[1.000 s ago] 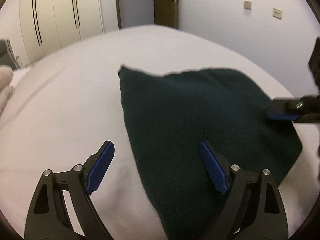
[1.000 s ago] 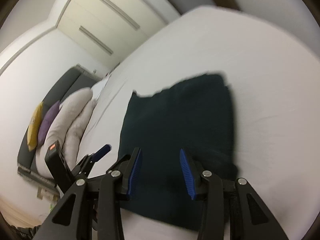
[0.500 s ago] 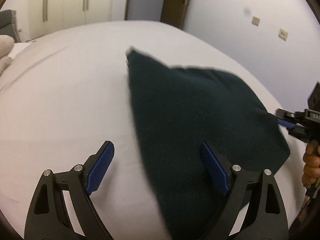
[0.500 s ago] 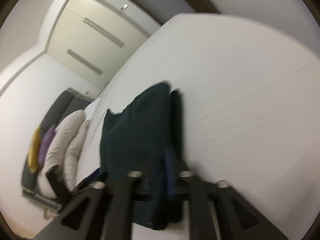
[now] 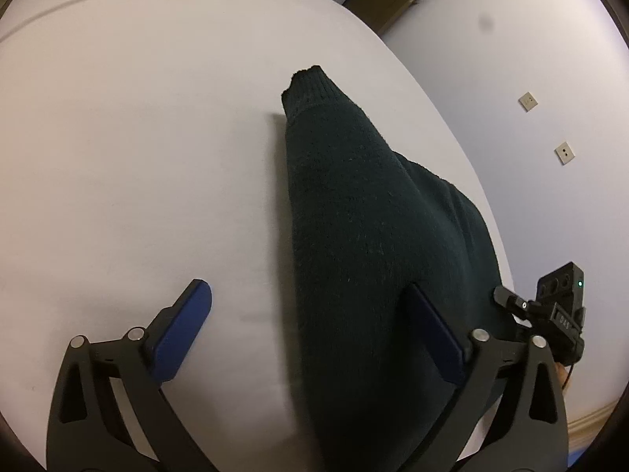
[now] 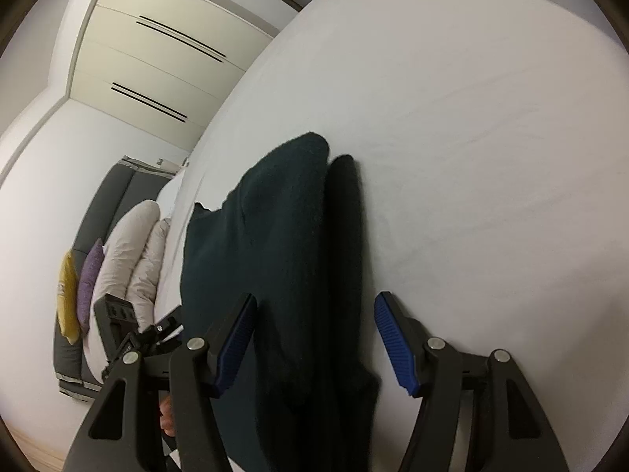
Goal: Fold small clothes
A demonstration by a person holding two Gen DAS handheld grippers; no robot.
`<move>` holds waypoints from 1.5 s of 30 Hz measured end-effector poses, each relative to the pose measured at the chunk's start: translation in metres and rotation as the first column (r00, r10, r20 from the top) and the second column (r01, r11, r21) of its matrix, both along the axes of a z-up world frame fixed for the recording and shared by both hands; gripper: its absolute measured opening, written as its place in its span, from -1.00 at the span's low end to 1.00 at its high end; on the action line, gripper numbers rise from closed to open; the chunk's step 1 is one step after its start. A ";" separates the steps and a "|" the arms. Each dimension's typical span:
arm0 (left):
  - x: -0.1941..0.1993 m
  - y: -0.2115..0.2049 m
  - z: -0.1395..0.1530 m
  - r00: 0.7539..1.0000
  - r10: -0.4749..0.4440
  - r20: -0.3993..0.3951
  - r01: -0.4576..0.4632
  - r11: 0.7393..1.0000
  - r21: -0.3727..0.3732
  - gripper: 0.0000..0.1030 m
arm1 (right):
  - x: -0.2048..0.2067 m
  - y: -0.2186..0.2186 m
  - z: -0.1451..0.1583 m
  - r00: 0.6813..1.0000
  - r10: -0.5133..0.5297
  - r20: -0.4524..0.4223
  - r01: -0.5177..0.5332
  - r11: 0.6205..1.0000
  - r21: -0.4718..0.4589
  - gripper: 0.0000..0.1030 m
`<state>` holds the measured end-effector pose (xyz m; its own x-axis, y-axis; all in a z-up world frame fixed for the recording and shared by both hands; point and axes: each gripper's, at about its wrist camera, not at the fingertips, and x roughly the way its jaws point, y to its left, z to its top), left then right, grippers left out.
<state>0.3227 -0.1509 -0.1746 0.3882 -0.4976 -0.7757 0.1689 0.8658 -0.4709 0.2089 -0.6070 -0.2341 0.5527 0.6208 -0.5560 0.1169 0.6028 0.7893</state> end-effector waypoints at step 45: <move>-0.204 0.134 0.078 0.988 -0.050 0.149 0.009 0.965 0.261 -0.22 | -0.115 0.305 0.082 0.962 0.269 0.034 -0.267 0.962 -0.059 -0.51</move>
<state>0.1184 -0.0168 -0.0968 0.5006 -0.3012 -0.8116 0.2489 0.9480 -0.1984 0.0938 -0.3021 -0.1522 0.3930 0.7194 -0.5727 -0.0867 0.6490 0.7558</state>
